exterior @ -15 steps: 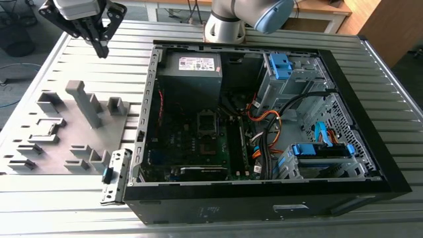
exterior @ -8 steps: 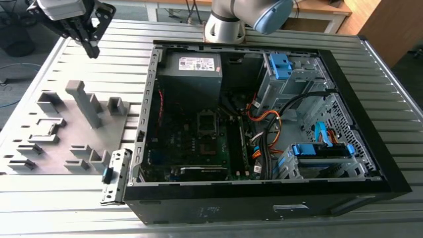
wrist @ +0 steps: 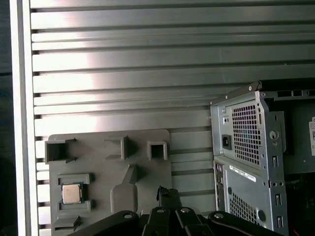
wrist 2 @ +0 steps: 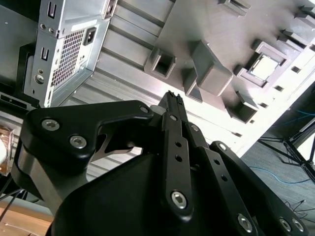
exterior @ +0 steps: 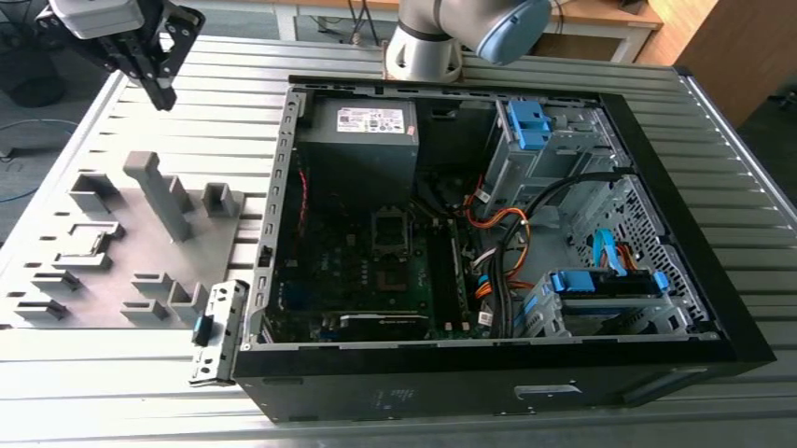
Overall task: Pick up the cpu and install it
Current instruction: 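Reach for the cpu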
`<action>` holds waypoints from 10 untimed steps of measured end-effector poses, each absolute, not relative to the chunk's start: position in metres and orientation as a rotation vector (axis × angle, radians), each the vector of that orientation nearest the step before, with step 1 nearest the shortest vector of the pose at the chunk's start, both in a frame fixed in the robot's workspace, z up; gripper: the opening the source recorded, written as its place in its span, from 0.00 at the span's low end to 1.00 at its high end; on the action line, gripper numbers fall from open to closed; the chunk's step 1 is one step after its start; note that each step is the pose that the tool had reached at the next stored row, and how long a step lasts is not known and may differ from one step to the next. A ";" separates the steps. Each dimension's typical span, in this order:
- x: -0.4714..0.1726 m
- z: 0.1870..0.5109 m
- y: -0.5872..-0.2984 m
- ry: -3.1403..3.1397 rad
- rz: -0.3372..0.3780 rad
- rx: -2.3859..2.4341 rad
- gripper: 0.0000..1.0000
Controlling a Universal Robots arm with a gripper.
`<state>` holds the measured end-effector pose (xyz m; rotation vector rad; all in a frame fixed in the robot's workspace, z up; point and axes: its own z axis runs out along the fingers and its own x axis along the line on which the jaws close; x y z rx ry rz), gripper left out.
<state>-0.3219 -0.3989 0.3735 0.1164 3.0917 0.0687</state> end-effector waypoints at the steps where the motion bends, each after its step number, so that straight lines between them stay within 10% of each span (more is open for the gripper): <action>1: -0.322 0.373 -0.399 3.092 0.069 0.116 0.11; 10: -0.322 0.373 -0.399 3.135 0.067 0.120 0.11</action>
